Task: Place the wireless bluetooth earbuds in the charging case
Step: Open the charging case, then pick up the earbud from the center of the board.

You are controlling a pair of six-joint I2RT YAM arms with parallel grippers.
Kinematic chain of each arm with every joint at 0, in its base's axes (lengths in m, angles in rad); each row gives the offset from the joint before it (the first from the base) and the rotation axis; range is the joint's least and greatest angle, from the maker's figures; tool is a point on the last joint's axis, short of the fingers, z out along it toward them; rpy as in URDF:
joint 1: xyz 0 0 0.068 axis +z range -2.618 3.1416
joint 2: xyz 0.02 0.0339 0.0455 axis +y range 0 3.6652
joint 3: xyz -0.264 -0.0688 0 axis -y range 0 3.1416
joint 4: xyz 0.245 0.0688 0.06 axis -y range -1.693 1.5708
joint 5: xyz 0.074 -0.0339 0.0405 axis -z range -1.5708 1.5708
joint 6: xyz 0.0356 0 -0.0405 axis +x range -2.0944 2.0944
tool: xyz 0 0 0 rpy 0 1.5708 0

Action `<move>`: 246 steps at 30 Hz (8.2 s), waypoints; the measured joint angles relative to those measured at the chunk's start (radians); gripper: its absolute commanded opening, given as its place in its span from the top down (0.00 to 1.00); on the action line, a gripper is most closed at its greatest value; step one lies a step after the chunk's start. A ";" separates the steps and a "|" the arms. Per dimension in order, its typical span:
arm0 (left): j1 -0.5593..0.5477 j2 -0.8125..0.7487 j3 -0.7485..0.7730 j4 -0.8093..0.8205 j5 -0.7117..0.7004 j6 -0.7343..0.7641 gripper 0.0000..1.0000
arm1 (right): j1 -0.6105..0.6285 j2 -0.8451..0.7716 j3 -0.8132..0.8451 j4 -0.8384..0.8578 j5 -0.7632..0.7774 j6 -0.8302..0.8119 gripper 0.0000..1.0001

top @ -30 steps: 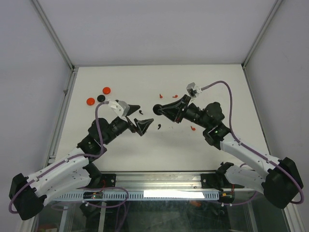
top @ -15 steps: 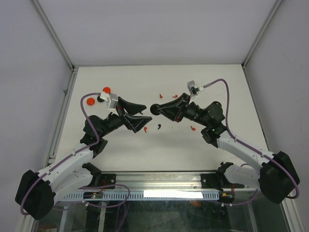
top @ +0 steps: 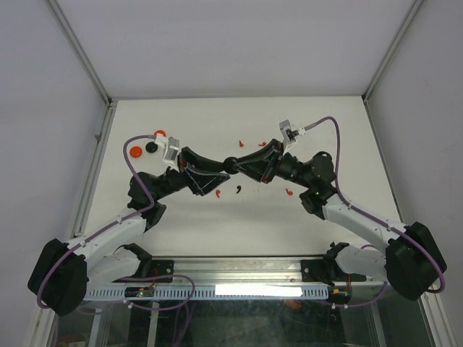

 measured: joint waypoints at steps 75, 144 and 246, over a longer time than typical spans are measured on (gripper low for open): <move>-0.005 -0.121 0.232 -0.558 0.105 0.361 1.00 | 0.039 -0.154 0.148 -0.445 -0.034 -0.341 0.20; -0.004 -0.065 0.278 -0.960 0.035 0.646 1.00 | -0.049 -0.009 0.442 -1.128 0.256 -0.619 0.17; 0.090 -0.191 0.156 -0.836 -0.140 0.631 1.00 | 0.010 0.159 0.549 -1.229 0.696 -0.542 0.83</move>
